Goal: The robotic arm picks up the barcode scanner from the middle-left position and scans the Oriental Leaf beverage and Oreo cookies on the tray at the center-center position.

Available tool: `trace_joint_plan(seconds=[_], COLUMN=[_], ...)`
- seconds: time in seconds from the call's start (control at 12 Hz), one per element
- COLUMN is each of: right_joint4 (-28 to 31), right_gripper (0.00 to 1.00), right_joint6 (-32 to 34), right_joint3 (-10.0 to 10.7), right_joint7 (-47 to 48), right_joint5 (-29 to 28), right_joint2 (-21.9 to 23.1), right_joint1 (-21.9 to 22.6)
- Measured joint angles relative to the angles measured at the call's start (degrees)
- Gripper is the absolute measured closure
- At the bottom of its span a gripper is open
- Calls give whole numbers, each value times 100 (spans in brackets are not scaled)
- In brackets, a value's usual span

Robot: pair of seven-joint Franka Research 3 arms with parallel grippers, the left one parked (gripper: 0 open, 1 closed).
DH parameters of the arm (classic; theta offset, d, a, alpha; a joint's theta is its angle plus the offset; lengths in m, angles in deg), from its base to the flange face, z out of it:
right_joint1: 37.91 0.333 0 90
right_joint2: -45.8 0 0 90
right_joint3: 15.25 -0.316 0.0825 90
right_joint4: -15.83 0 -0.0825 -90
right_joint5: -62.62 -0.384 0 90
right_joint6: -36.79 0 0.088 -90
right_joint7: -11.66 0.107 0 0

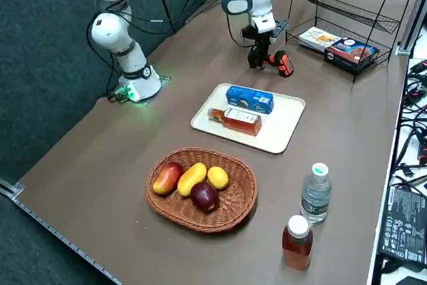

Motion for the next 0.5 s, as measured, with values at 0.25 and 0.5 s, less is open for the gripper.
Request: trace_joint_plan(seconds=[0.25,0.5], right_joint4=[-5,-34], right_gripper=[55,48], right_joint6=[-12,-85], right_joint3=[12,11], right_joint7=[54,78], right_joint5=[3,3], right_joint2=[-11,-90], right_joint1=[30,117])
